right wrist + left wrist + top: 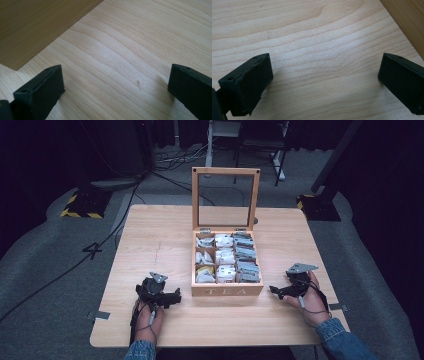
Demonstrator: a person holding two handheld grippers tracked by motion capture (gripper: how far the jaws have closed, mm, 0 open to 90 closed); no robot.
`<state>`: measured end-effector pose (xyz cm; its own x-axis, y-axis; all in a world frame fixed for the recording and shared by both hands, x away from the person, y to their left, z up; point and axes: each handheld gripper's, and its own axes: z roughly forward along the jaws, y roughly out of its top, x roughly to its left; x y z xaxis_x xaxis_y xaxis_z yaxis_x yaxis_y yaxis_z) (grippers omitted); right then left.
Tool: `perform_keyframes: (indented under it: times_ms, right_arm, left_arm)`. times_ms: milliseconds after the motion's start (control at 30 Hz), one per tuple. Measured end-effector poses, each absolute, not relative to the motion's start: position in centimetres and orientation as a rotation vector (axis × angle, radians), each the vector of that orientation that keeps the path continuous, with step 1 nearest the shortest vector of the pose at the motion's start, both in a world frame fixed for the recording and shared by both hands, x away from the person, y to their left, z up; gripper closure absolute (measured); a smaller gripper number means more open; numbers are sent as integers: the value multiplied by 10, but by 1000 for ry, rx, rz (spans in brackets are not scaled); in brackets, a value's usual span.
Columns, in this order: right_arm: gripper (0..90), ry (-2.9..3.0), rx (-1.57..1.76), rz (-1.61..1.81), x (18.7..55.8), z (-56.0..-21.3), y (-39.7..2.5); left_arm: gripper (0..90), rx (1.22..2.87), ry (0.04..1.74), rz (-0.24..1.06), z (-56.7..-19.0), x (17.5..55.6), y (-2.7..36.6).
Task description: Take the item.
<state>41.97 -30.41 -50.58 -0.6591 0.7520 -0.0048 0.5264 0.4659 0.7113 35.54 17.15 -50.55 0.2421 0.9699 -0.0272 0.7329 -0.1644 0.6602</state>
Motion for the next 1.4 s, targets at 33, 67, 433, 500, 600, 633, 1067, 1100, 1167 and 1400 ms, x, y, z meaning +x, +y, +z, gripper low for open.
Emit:
perform_keyframes:
  times_ms: [33, 67, 433, 500, 600, 633, 1067, 1100, 1167, 1400]
  right_arm:
    - [6, 2401, 1086, 1000, 420, -506, -304]
    - [6, 2401, 1086, 1001, 420, -506, -304]
    - [44, 2398, 1075, 1014, 419, -505, -305]
    - [55, 2399, 1072, 1018, 418, -505, -306]
    - [65, 2398, 1071, 1019, 418, -505, -306]
    - [66, 2398, 1069, 1020, 418, -505, -306]
    - [309, 2385, 1043, 1088, 413, -503, -313]
    - [353, 2384, 1049, 1106, 413, -503, -314]
    - [396, 2379, 1091, 1167, 414, -503, -319]
    - [407, 2311, 1049, 1246, 410, -481, -318]
  left_arm:
    - [0, 1963, 1550, 553, -505, 355, 172]
    - [0, 1963, 1550, 554, -505, 355, 172]
    - [0, 1967, 1543, 552, -506, 357, 171]
    - [0, 1966, 1543, 552, -506, 357, 171]
    - [0, 1965, 1545, 552, -506, 357, 171]
    - [0, 1965, 1545, 552, -506, 357, 171]
    - [0, 1971, 1534, 550, -505, 360, 169]
    - [0, 1972, 1531, 551, -506, 360, 169]
    - [0, 1972, 1530, 552, -506, 360, 169]
    - [0, 1973, 1530, 553, -506, 360, 169]
